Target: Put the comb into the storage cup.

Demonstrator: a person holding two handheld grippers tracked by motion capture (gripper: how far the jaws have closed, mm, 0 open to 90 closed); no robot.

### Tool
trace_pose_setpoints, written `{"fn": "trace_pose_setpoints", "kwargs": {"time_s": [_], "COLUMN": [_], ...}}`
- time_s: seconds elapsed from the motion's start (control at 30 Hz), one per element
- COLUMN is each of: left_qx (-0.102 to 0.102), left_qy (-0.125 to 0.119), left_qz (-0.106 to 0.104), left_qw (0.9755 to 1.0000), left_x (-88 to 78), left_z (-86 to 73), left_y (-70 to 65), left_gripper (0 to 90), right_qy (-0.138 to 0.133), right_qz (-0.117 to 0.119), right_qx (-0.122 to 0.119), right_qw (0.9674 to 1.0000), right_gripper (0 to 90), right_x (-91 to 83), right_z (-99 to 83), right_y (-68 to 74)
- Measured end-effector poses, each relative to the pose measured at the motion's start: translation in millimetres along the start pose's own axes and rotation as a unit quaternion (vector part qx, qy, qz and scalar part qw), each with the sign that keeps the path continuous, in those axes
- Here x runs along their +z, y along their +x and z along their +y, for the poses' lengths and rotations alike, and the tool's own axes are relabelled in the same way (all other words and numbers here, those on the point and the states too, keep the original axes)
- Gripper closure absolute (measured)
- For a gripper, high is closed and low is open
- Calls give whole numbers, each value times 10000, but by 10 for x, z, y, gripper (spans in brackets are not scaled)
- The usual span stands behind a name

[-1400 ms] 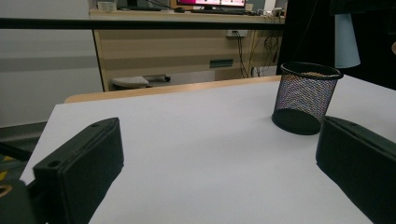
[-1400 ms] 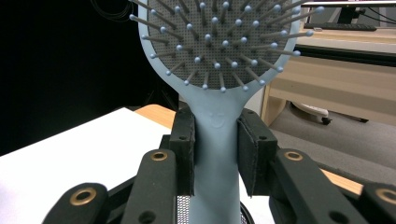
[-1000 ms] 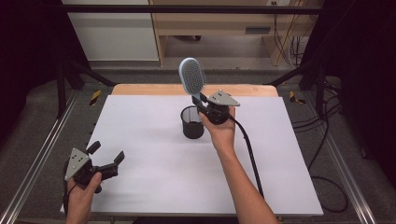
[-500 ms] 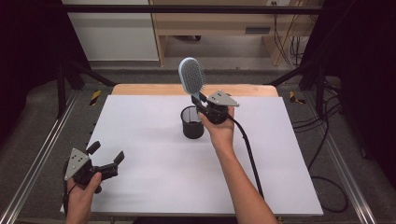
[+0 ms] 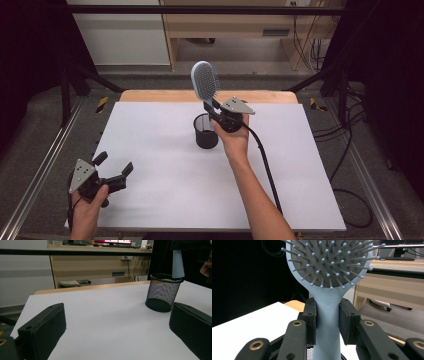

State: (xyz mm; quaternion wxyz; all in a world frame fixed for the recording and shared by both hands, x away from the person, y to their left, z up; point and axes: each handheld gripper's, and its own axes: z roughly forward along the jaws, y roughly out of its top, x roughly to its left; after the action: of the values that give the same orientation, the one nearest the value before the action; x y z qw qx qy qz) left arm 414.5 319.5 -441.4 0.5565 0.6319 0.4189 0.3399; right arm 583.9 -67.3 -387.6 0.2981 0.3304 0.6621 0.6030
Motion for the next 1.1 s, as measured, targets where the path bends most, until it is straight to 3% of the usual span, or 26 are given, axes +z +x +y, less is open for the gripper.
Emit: {"fn": "trace_pose_setpoints", "kwargs": {"time_s": [0.3, 1.1], "left_qx": [-9, 4], "left_qy": [-5, -15], "left_qz": [-13, 5], "left_qw": [10000, 10000], "left_x": [0, -1], "left_z": [-1, 5], "left_y": [4, 8], "left_gripper": [9, 9], "right_qy": [3, 83], "right_qz": [40, 73], "right_qx": [88, 28], "right_qw": [10000, 9999], "right_gripper": [699, 699], "right_x": [59, 108], "right_z": [-54, -132], "right_y": [7, 51]}}
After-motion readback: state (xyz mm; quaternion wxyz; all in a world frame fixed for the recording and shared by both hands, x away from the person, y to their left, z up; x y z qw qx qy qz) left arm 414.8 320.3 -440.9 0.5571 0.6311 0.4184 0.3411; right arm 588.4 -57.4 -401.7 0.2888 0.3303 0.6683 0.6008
